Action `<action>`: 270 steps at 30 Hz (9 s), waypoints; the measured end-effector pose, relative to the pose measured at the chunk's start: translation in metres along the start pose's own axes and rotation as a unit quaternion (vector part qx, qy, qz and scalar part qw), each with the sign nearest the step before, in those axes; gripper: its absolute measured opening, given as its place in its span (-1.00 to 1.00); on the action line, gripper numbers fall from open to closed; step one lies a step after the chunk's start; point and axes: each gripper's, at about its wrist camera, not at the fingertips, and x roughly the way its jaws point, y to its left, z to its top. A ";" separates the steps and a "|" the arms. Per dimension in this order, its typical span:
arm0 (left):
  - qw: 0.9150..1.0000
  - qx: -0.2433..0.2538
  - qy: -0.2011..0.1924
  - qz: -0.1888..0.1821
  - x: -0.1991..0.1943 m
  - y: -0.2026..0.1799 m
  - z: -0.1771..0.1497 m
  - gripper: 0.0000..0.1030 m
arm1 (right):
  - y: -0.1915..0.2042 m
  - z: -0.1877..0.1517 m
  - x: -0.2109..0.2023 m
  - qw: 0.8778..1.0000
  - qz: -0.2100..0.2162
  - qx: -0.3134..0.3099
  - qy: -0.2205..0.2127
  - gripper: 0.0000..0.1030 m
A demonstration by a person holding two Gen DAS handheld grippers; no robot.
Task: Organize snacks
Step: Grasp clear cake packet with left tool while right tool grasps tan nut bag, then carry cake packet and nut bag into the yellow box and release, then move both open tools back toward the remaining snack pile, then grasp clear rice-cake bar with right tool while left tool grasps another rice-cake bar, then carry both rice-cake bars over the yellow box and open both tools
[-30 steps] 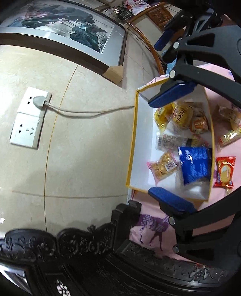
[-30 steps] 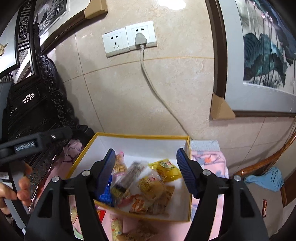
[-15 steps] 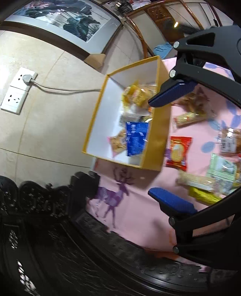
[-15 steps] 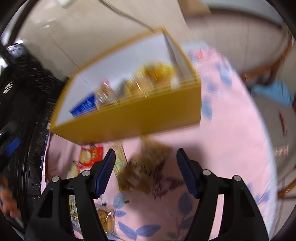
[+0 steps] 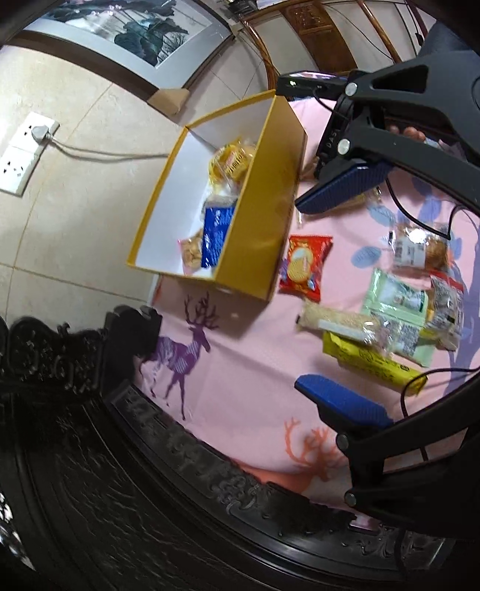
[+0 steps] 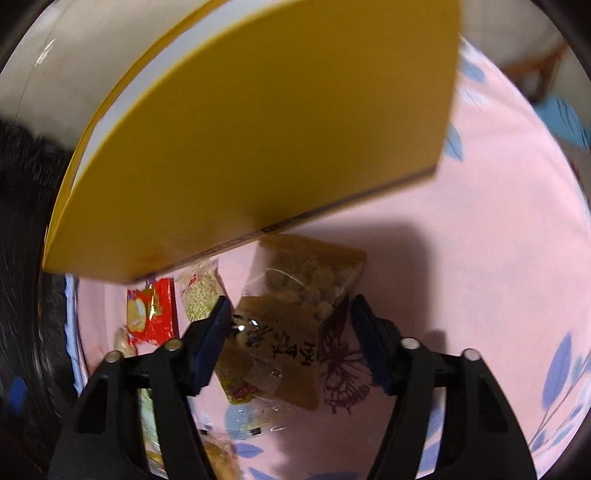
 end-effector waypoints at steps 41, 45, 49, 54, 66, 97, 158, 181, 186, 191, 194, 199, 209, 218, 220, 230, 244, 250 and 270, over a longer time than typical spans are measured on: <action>0.969 0.138 0.202 0.031 0.105 -0.078 -0.128 0.75 | -0.055 -0.101 -0.129 0.991 -0.004 -0.105 -0.082 -0.33; 0.967 0.157 0.198 0.039 0.109 -0.084 -0.130 0.48 | -0.056 -0.100 -0.129 0.991 -0.005 -0.104 -0.083 -0.33; 0.964 0.166 0.207 0.024 0.111 -0.086 -0.131 0.11 | -0.057 -0.100 -0.129 0.991 -0.005 -0.103 -0.084 -0.33; 0.969 0.145 0.200 -0.003 0.101 -0.081 -0.128 0.10 | -0.055 -0.100 -0.130 0.991 -0.007 -0.105 -0.087 -0.33; 0.986 0.106 0.121 -0.033 0.049 -0.076 -0.080 0.10 | -0.043 -0.094 -0.139 0.988 -0.002 -0.120 -0.100 -0.33; 0.984 0.128 -0.070 -0.097 -0.007 -0.141 0.098 0.10 | 0.035 0.038 -0.203 0.950 0.060 -0.161 -0.260 -0.33; 0.998 0.023 -0.058 0.031 -0.012 0.002 0.055 0.75 | 0.058 -0.040 -0.091 0.962 0.050 -0.244 -0.109 0.24; 0.996 -0.034 0.027 0.079 -0.001 0.077 -0.016 0.75 | 0.068 -0.047 0.021 0.956 -0.046 -0.288 -0.005 -0.42; 0.997 -0.011 0.041 0.071 0.016 0.062 -0.019 0.75 | 0.052 -0.060 0.011 0.961 -0.045 -0.271 0.001 -0.42; 0.996 0.027 0.063 0.053 0.042 0.036 -0.029 0.75 | 0.039 -0.073 -0.004 0.968 -0.044 -0.248 0.004 -0.42; 0.995 0.055 0.072 0.044 0.057 0.021 -0.033 0.75 | 0.032 -0.079 -0.009 0.970 -0.043 -0.241 0.008 -0.42; 0.993 0.083 0.085 0.021 0.080 0.005 -0.040 0.74 | 0.021 -0.090 -0.017 0.972 -0.044 -0.230 0.009 -0.42; 0.987 0.067 0.147 -0.010 0.122 0.014 -0.051 0.28 | 0.011 -0.091 -0.022 0.975 -0.035 -0.217 0.006 -0.41; 0.985 0.051 0.163 -0.019 0.136 0.022 -0.047 0.11 | 0.010 -0.093 -0.023 0.976 -0.034 -0.216 0.002 -0.41; 0.985 0.053 0.166 -0.015 0.142 0.024 -0.049 -0.07 | 0.011 -0.093 -0.024 0.976 -0.034 -0.215 0.000 -0.41; 0.982 0.080 0.172 0.001 0.149 0.023 -0.050 -0.42 | 0.015 -0.093 -0.022 0.975 -0.038 -0.221 -0.001 -0.41; 0.986 0.076 0.151 0.010 0.128 0.011 -0.048 -0.42 | 0.018 -0.092 -0.027 0.972 -0.035 -0.230 -0.009 -0.42; 0.989 0.073 0.132 -0.001 0.104 0.009 -0.044 -0.42 | 0.026 -0.089 -0.045 0.972 -0.025 -0.232 -0.029 -0.42; 0.994 0.087 0.014 -0.072 0.016 -0.045 0.035 -0.42 | 0.047 -0.038 -0.141 0.963 0.021 -0.222 -0.155 -0.42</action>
